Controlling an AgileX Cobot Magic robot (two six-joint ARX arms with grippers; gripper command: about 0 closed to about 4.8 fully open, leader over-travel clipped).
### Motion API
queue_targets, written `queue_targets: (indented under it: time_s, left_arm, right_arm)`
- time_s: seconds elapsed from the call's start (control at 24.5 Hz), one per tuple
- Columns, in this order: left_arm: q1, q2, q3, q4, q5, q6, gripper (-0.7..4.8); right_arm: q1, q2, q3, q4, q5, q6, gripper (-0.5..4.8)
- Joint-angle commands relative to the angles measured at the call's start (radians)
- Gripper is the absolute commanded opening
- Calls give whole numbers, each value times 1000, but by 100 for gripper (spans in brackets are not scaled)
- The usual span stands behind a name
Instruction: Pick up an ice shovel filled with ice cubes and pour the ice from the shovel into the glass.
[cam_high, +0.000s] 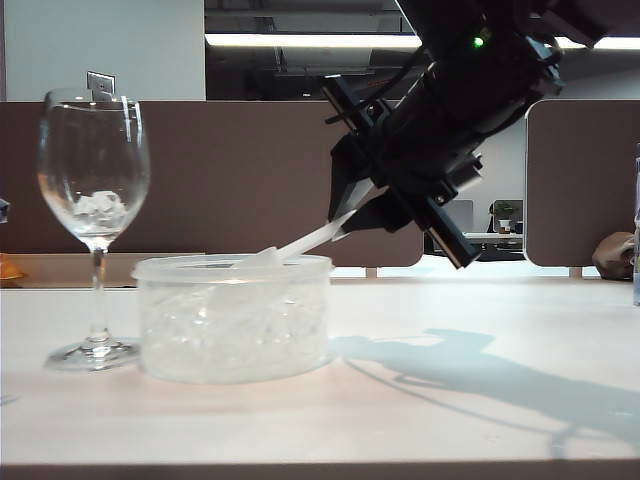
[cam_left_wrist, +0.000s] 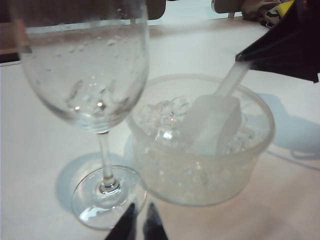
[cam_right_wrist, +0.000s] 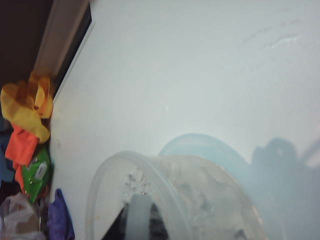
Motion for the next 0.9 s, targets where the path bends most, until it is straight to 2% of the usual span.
queue_targets:
  time_s: [0.04,0.08,0.12,0.16,0.24,0.33,0.45,0.53,0.57,0.61,0.65,0.73,0.82,0.86,0.9]
  left_arm:
    - [0,1,1,9,2,-3,29]
    - [0,1,1,8,2,-3,29]
    - [0,1,1,8,2,-3,29]
    - [0,1,1,8,2,-3,29]
    - [0,1,1,8,2,-3,29]
    - [0,1,1,8,2,-3,29]
    - [0,1,1,8,2,-3,29]
    - [0,1,1,8,2,-3,29]
    - [0,1,1,8,2,-3,29]
    - [0,1,1,8,2,-3,29]
    - [0,1,1,8,2,-3,29]
    - [0,1,1,8,3,-3,29]
    - [0,1,1,8,2,-3,29]
    - [0,1,1,8,2,-3,29]
    - [0,1,1,8,2,-3,29]
  right_arm:
    - [3,0,-6,-38,-12,-15,151]
    - [3,-6,-6,-39,-10,-15,222]
    - [1,-12,-6,-39,-3,-16,268]
    - [1,-31,-10,-45,26,-16,342]
    - [-3,-72,-12,-112,95,-25,348]
    - [-27,-127,-16,-203,164,-93,348]
    - [-80,-227,-87,-218,184,-141,344]
    - [-116,-317,-166,-217,207,-186,189]
    - [-142,-374,-216,-217,209,-251,21]
    - [-162,-410,-246,-212,210,-306,-4]
    - [-196,-465,-296,-187,199,-404,-1]
    - [-230,-534,-349,-155,163,-524,-1]
    - [-272,-665,-426,-106,123,-752,-1]
    - [-278,-696,-439,-103,115,-824,-1]
    - [-282,-741,-455,-104,111,-966,-1]
